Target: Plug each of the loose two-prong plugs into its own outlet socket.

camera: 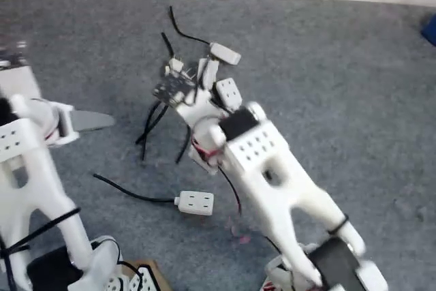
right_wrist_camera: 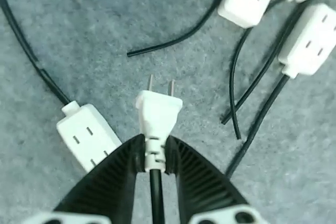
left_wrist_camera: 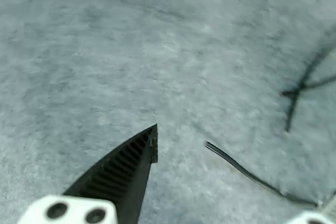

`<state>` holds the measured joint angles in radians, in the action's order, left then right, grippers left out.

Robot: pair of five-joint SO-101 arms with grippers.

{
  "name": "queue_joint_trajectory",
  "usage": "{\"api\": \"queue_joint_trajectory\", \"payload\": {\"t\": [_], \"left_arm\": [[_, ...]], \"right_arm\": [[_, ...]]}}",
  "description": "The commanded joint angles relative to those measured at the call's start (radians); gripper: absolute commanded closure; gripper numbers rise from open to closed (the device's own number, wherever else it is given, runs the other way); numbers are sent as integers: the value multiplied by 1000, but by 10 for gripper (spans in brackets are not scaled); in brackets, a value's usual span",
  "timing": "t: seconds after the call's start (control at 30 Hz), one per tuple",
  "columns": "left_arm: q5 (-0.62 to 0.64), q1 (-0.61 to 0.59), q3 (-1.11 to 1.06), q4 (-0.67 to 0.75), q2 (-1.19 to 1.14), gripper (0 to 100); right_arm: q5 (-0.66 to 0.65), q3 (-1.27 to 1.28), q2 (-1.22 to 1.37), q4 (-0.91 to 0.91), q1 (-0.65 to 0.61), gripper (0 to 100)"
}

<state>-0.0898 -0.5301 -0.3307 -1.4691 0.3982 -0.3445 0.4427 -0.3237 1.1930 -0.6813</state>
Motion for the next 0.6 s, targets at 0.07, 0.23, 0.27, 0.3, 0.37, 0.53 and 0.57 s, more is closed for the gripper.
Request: {"api": "queue_joint_trajectory", "payload": {"t": [0.07, 0.23, 0.27, 0.3, 0.37, 0.53, 0.57], "left_arm": [[-5, 148, 39, -58, 15, 489], [31, 283, -10, -49, 7, 489], [35, 302, -25, -49, 7, 489], [38, 314, -33, -49, 7, 489], [38, 317, -33, -49, 8, 489], [35, 317, -38, -49, 8, 489], [34, 317, -38, -49, 8, 489]], "right_arm": [[64, 349, -286, -237, 16, 991], [64, 447, -429, -232, 27, 991], [61, 452, -433, -232, 44, 991], [49, 452, -426, -232, 62, 991], [2, 453, -383, -226, 93, 990], [-80, 453, -185, -188, 99, 902], [-89, 452, -150, -191, 94, 862]]}}
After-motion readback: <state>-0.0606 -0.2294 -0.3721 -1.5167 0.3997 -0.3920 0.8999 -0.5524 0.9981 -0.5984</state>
